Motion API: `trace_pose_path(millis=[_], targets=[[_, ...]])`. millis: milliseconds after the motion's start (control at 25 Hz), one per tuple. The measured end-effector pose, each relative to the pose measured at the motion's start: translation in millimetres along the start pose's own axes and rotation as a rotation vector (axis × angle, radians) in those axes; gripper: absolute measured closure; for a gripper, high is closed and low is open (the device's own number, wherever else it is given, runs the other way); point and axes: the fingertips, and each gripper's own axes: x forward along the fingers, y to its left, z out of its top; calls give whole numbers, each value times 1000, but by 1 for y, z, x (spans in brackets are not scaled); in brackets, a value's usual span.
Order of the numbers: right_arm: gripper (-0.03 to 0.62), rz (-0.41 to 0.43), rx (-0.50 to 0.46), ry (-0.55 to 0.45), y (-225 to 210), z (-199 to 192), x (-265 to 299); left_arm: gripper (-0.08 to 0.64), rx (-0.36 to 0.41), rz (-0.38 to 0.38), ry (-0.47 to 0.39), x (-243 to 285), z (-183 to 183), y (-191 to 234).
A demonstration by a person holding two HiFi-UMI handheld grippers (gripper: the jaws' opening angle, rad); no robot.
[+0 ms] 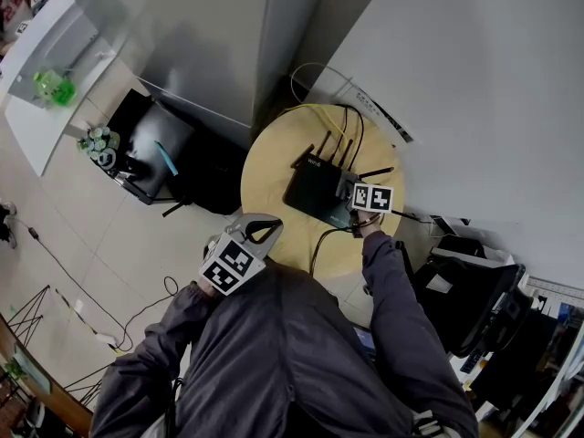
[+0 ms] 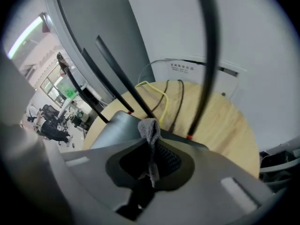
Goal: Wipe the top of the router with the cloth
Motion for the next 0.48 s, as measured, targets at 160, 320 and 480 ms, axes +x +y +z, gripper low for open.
trace_pose_path(millis=[160, 320, 480], targets=[[569, 75, -45, 7, 53, 14, 21, 560, -10, 18, -5, -4, -2, 1], [569, 105, -99, 24, 94, 23, 41, 560, -30, 50, -11, -13, -6, 3], [569, 108, -139, 42, 116, 28, 55, 560, -52, 85, -18, -22, -10, 6]])
